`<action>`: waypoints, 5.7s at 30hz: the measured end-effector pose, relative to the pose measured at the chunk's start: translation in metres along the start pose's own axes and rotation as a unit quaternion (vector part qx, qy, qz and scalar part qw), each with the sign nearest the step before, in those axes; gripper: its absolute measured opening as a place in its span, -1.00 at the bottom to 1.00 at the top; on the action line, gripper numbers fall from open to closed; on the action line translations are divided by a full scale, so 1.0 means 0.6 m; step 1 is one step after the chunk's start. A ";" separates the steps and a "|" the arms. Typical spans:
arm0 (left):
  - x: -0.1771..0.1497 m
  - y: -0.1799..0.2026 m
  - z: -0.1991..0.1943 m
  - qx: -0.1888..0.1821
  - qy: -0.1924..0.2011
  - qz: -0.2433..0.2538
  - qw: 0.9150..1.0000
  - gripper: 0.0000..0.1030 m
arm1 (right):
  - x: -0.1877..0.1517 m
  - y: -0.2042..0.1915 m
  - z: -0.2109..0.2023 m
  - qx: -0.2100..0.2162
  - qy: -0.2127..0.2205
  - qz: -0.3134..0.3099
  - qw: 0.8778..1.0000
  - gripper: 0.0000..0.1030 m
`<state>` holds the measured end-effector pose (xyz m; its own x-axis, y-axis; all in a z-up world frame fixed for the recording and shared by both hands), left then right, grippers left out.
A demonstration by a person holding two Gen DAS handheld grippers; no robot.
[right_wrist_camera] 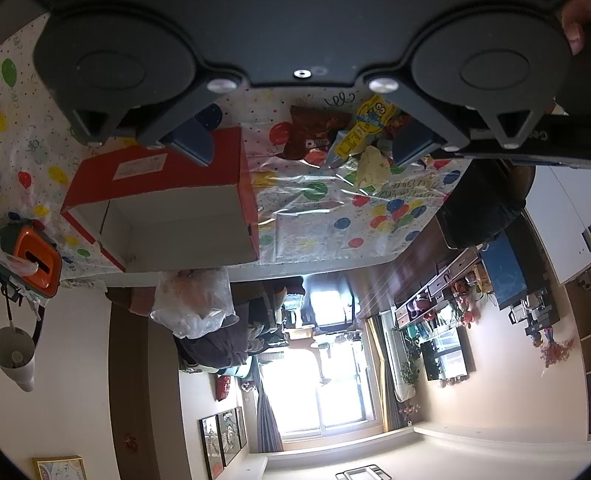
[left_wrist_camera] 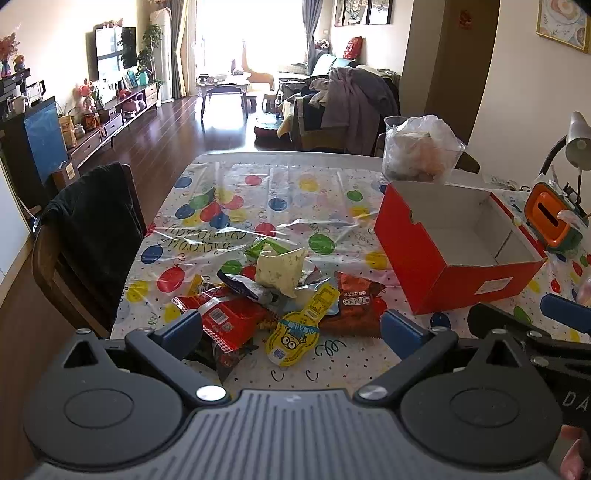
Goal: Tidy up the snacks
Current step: 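Move both tools over the snack pile beside the red box, then grasp the red snack bag with left tool while right tool grasps brown foil bag, then carry both held bags into the open red box and lower them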
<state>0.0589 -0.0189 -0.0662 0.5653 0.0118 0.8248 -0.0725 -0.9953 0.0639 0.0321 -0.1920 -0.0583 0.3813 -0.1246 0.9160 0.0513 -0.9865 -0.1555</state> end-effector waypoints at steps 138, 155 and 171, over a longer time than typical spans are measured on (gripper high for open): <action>0.073 0.093 0.126 -0.132 -0.029 0.068 0.989 0.47 | 0.054 0.172 0.155 -0.008 -0.087 0.053 0.995 -0.47; 0.132 0.347 0.300 -0.113 -0.063 0.082 0.988 0.47 | 0.112 0.390 0.274 0.003 -0.121 0.038 0.992 -0.46; 0.068 0.436 0.441 -0.075 -0.155 0.138 0.975 0.47 | 0.037 0.427 0.368 0.032 -0.206 -0.019 0.978 -0.46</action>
<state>0.2805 -0.3043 -0.1647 0.7267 -0.3080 0.6141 -0.3641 -0.9307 -0.0359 0.2573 -0.4239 -0.1595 0.7163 -0.0218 0.6975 0.1256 -0.9791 -0.1597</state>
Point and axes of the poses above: each gripper's, at about its wrist camera, not at the fingertips, and z roughly the way its jaws point, y to its right, x to its top, the point moved 10 cm from there along z, roughly the way its jaws point, and after that the axes turned 10 degrees about y, right-handed, at the moved point
